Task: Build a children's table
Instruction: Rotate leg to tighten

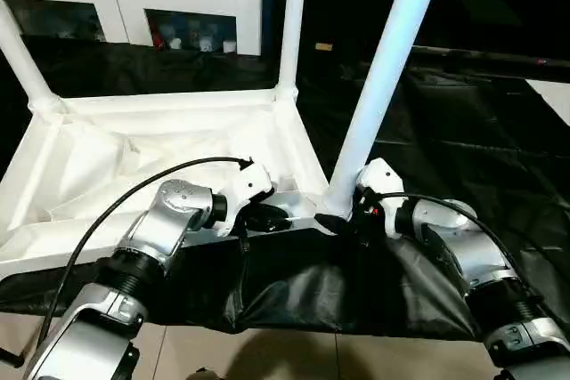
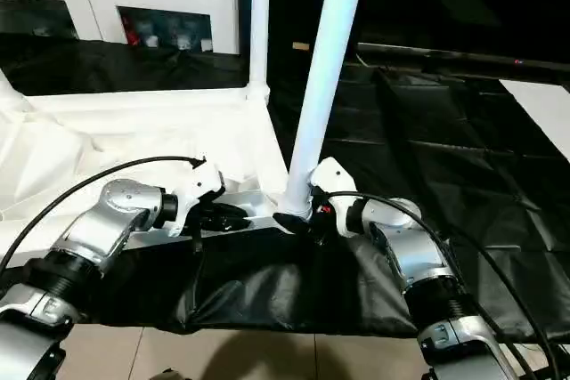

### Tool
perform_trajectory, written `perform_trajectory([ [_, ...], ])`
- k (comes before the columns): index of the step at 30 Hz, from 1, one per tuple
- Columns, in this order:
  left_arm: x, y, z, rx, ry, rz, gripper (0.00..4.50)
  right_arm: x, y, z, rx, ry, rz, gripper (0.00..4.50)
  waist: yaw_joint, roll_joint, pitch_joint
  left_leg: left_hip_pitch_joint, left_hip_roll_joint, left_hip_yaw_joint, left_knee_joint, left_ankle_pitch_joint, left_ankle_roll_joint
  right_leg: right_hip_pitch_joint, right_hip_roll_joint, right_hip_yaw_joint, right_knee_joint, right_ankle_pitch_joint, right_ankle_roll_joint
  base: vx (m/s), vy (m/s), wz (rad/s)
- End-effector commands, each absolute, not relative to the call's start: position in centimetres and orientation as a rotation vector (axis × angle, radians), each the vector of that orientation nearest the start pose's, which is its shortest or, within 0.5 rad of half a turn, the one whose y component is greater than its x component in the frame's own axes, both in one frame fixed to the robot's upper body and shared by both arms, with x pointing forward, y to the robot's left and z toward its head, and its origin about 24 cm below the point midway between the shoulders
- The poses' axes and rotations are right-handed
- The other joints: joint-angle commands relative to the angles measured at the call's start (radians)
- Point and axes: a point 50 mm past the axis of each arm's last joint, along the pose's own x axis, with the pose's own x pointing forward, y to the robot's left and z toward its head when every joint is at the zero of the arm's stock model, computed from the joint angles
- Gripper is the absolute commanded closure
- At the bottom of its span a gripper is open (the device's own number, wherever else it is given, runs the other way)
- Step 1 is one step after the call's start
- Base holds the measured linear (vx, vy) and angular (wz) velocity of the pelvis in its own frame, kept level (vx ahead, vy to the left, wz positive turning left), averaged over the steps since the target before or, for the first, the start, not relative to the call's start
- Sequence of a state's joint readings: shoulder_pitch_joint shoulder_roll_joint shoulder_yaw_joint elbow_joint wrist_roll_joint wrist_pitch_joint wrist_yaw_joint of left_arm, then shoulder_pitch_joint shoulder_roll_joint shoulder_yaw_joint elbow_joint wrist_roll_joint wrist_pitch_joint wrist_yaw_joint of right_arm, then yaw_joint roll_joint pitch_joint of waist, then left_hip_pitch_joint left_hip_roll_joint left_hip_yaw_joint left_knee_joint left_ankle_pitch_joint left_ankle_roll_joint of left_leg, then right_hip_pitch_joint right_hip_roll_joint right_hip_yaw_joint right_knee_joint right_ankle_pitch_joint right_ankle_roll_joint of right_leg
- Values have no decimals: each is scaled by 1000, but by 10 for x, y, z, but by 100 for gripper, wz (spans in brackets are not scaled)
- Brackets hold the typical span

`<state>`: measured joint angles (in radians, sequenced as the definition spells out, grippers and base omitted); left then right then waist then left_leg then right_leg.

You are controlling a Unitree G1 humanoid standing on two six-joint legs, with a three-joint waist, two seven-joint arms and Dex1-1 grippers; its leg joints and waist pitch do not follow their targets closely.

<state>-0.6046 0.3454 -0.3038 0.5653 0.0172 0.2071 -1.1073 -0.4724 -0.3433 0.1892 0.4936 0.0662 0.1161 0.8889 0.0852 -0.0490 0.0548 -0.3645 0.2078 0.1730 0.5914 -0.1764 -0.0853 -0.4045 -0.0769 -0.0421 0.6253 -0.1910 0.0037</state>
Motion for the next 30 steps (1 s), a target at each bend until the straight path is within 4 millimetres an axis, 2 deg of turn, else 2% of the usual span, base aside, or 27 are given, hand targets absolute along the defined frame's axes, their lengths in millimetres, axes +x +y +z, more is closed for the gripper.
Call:
perform_trajectory([
  [1, 317, 132, 37, 401, 587, -1238, 416, 316, -147, 46, -293, 311, 976, 0, -2, 3, -54, 14, 18, -6, -80, -349, -10, 29, -57, 33, -107, -443, -140, 0, 0, 0],
  [6, 318, 133, 39, 394, 585, -1249, 447, 318, -150, 45, -285, 328, 950, 0, -2, 3, -54, 13, 19, -6, -81, -345, -10, 29, -57, 34, -105, -424, -148, 0, 0, 0],
  [8, 318, 133, 39, 393, 586, -1255, 447, 318, -150, 45, -284, 333, 943, 0, -2, 2, -54, 12, 19, -6, -82, -339, -10, 30, -57, 34, -104, -414, -152, 0, 0, 0],
  [9, 318, 133, 39, 388, 584, -1259, 450, 319, -150, 45, -282, 337, 936, 30, -2, 2, -54, 12, 18, -5, -82, -338, -10, 30, -57, 34, -103, -410, -153, 0, 0, 0],
  [17, 316, 136, 40, 361, 576, -1262, 450, 321, -151, 43, -270, 347, 928, 93, -5, -2, -52, 11, 19, -6, -83, -345, -7, 29, -58, 33, -107, -442, -144, 0, 0, 0],
  [20, 315, 137, 40, 356, 577, -1265, 450, 322, -151, 43, -266, 348, 926, 114, -8, -1, -52, 10, 19, -7, -84, -347, -8, 29, -59, 33, -107, -453, -141, 0, 0, 0],
  [21, 315, 137, 40, 356, 577, -1267, 450, 322, -151, 44, -262, 347, 925, 133, -9, -1, -52, 10, 19, -7, -84, -350, -8, 28, -59, 33, -109, -457, -141, 0, 0, 0],
  [26, 316, 140, 41, 364, 565, -1247, 450, 322, -147, 44, -252, 331, 936, 167, -13, -1, -52, 10, 20, -7, -84, -352, -8, 27, -59, 34, -108, -453, -142, 0, 0, 0],
  [30, 324, 139, 43, 393, 531, -1128, 450, 322, -139, 38, -230, 327, 878, 173, -19, 0, -49, 11, 20, -8, -86, -363, -13, 23, -59, 34, -111, -473, -139, 0, 0, 0],
])
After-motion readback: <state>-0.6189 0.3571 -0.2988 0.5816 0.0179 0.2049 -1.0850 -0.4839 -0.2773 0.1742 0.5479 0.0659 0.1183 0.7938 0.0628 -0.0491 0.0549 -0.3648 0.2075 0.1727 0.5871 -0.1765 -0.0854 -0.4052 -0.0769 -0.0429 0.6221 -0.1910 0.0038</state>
